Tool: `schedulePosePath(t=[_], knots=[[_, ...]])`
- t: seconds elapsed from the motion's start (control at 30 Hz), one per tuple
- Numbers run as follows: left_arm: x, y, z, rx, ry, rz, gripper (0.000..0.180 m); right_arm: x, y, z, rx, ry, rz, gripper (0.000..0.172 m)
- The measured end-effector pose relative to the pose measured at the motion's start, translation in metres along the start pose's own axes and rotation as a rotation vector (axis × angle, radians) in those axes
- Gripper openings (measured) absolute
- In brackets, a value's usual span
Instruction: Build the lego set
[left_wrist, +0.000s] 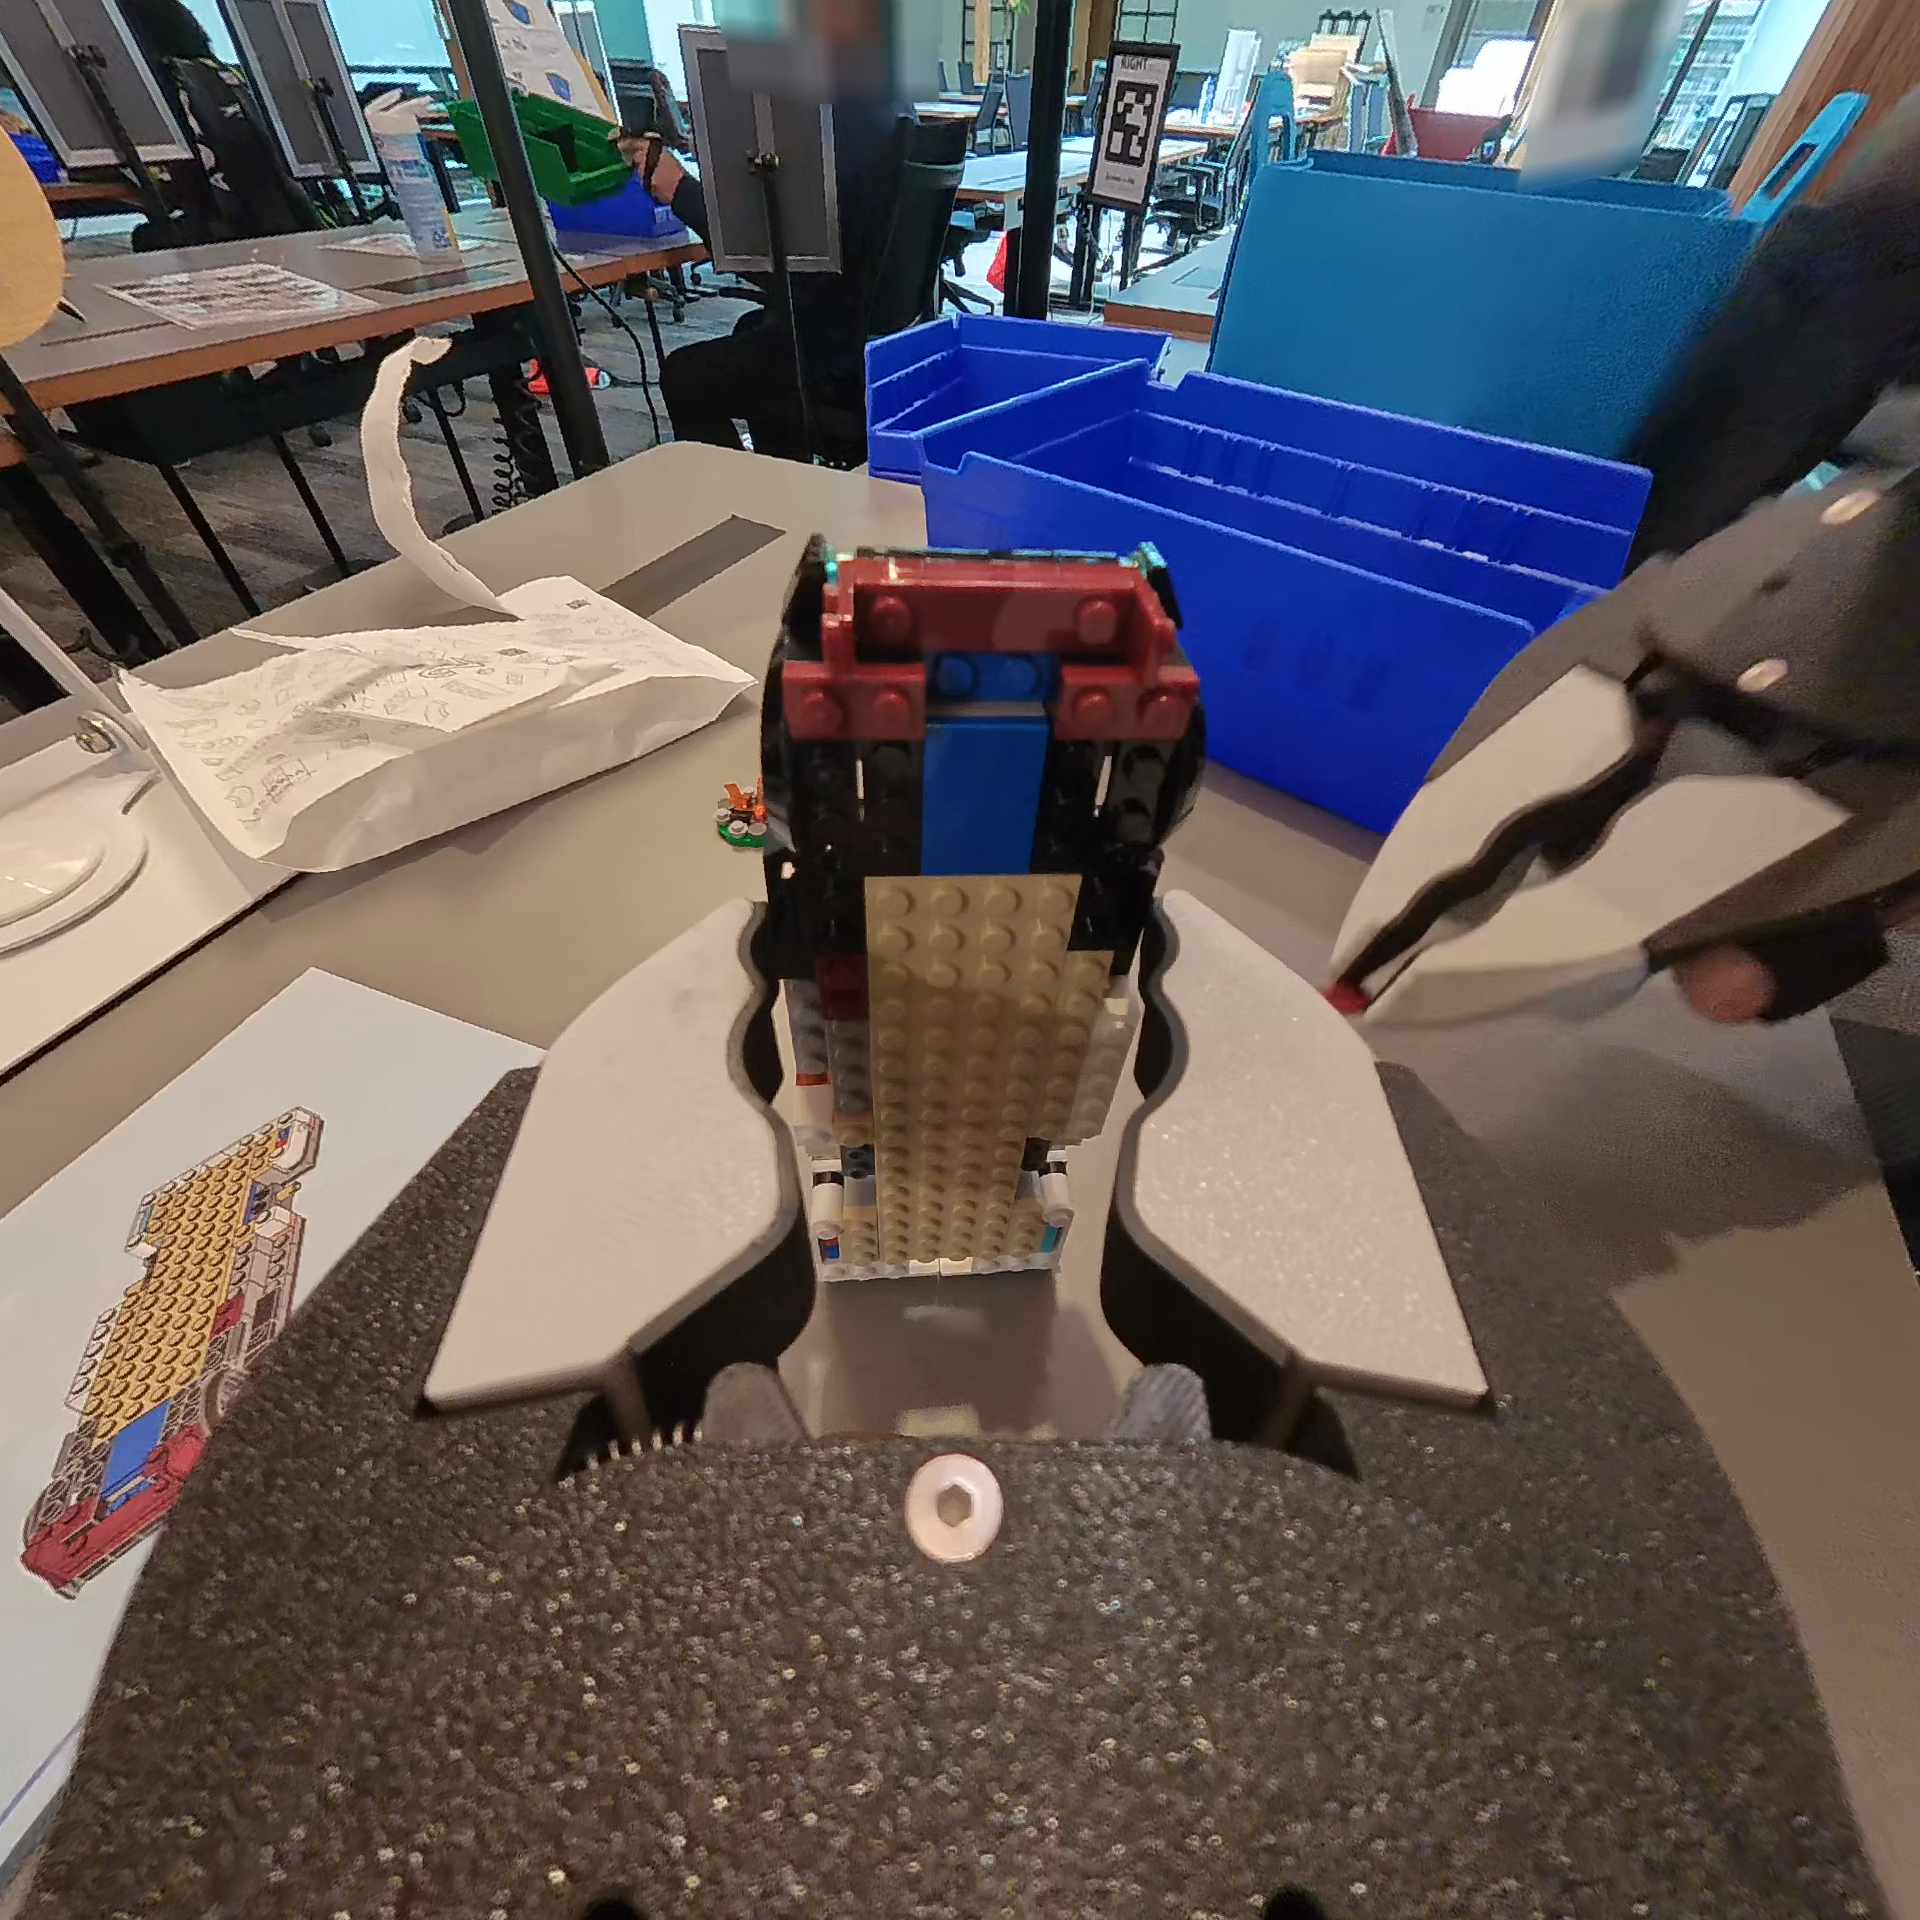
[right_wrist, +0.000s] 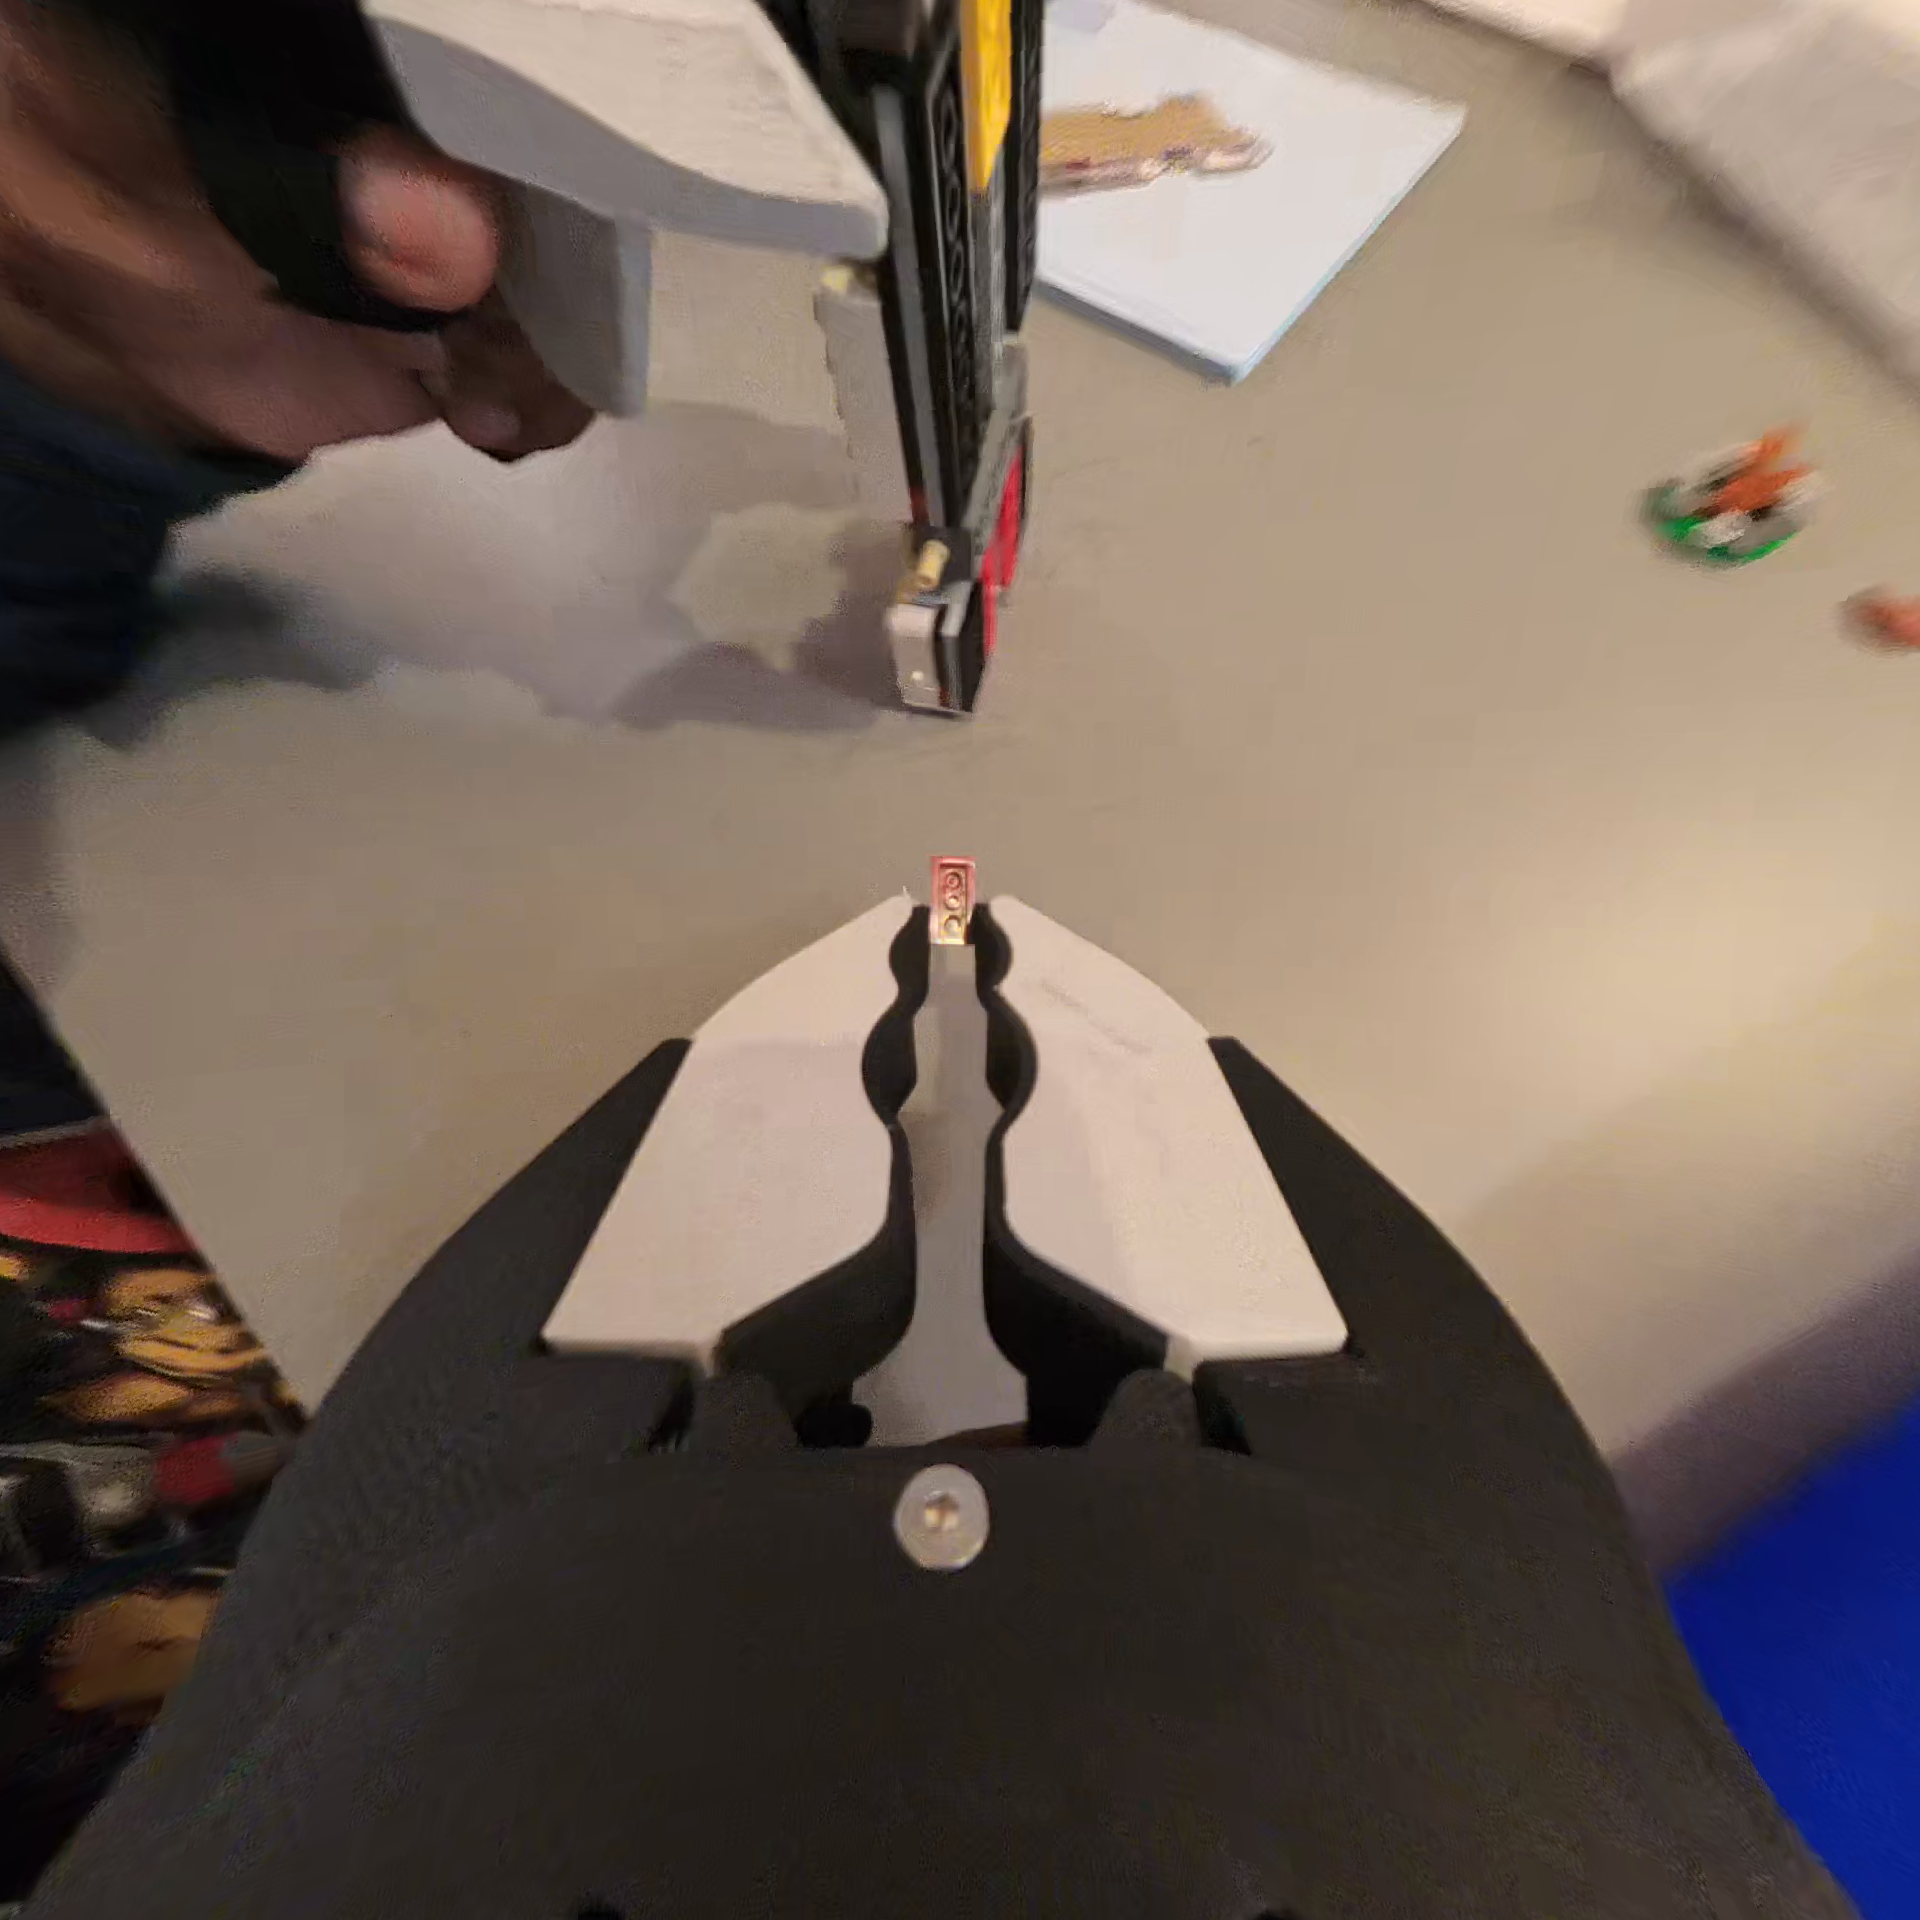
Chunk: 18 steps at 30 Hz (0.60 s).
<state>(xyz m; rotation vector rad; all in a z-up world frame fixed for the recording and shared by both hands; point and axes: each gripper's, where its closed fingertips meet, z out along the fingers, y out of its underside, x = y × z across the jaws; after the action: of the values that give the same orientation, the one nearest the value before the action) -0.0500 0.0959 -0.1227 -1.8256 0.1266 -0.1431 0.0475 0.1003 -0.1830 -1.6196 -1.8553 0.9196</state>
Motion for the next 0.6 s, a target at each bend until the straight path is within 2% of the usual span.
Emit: schedulePosePath(t=[0.1, 0.2, 0.27, 0.33, 0.43, 0.6], knots=[[0.001, -0.002, 0.000, 0.011, 0.003, 0.003, 0.067, 0.020, -0.013, -0.048, 0.031, 0.132, -0.099, 0.008], [0.002, -0.004, 0.000, 0.027, 0.006, 0.012, 0.067, 0.061, -0.018, -0.112, 0.046, 0.277, -0.136, 0.008], [0.002, -0.005, 0.000, 0.037, 0.002, 0.029, 0.067, 0.101, -0.002, -0.148, -0.030, 0.380, -0.145, 0.008], [0.002, -0.006, 0.000, 0.052, -0.007, 0.051, 0.067, 0.137, 0.023, -0.169, -0.147, 0.428, -0.150, 0.008], [0.002, -0.008, 0.001, 0.076, -0.018, 0.082, 0.067, 0.169, 0.054, -0.175, -0.295, 0.414, -0.220, 0.008], [0.002, -0.008, 0.009, 0.095, -0.049, 0.107, 0.067, 0.182, 0.077, -0.142, -0.385, 0.211, -0.253, 0.008]])
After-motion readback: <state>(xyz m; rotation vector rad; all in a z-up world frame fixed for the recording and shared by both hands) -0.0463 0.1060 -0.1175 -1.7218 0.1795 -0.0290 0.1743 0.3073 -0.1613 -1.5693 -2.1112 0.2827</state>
